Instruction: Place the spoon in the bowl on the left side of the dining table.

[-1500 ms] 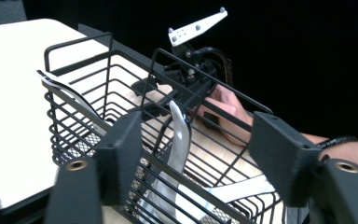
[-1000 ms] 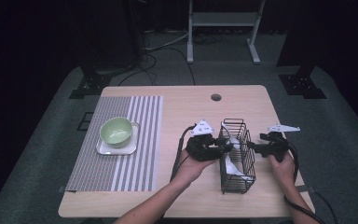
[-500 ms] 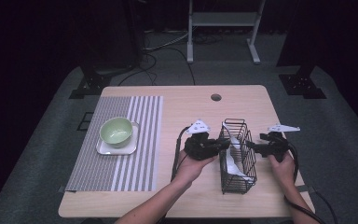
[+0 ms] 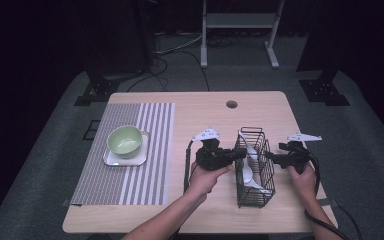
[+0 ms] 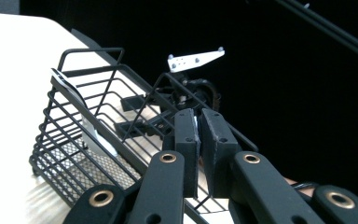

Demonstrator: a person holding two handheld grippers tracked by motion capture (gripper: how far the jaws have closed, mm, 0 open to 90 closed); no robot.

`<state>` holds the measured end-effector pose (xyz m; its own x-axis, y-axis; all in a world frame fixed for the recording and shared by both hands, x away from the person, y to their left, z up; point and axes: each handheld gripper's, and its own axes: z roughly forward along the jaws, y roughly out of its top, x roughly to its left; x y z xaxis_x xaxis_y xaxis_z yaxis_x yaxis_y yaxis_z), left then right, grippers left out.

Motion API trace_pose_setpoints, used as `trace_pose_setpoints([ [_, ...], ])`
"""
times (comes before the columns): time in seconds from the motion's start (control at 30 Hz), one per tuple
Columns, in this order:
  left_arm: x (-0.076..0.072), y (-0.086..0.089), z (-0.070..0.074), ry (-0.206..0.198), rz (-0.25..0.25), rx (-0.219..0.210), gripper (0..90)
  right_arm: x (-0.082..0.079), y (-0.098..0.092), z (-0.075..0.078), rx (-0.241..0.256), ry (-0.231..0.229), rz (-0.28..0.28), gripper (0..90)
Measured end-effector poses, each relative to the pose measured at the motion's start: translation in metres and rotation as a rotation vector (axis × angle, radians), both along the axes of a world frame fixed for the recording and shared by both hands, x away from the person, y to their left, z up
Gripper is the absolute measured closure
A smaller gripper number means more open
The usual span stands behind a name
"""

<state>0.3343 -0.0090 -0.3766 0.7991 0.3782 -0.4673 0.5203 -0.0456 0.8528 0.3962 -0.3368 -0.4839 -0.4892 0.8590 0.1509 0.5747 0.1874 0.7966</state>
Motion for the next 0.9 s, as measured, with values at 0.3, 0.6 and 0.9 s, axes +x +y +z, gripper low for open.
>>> trace_pose_setpoints([
  [0.3, -0.002, 0.007, 0.013, 0.007, -0.003, -0.062, 85.7, 0.0, 0.0, 0.0, -0.001, 0.001, -0.003, 17.3],
  [0.6, -0.001, 0.014, 0.022, 0.018, 0.003, -0.114, 85.7, 0.0, 0.0, 0.0, -0.002, 0.003, -0.006, 17.3],
  [0.9, -0.002, 0.02, 0.034, 0.024, -0.002, -0.166, 85.7, 0.0, 0.0, 0.0, -0.002, 0.004, -0.007, 17.3],
])
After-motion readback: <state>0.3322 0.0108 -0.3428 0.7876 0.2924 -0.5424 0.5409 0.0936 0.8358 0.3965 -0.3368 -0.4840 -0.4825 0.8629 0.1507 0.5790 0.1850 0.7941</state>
